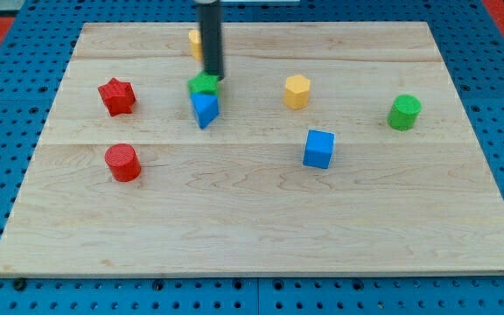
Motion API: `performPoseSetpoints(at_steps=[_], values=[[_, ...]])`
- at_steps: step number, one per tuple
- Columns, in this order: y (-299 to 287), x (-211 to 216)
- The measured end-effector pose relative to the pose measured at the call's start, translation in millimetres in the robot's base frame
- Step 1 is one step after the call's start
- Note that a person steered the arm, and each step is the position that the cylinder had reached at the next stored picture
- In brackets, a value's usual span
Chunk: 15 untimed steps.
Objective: Place the red star and yellow blocks horizontally at the top side of the board
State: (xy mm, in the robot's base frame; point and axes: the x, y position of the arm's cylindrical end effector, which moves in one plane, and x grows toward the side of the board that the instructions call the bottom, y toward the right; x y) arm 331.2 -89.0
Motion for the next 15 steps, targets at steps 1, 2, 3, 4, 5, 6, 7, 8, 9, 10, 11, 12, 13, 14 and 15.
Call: performPoseSetpoints(at_steps=[1, 2, 3, 4, 5, 6, 7, 8, 9, 10, 11, 12, 13, 14, 15], values=[[-44.9, -2.7], [-46.5, -1.9], [-58.9, 73.7], [-114.5, 87.9], [-94.3, 40.6], [-66.3, -0.2], [-71.3, -41.9], [-74.2, -15.6], [-115.8, -14.6], [-124.7, -60.8], [-109.8, -23.7], [-87.0, 12.0], [7.1, 0.8], [66.4, 12.1], [64.3, 81.8]])
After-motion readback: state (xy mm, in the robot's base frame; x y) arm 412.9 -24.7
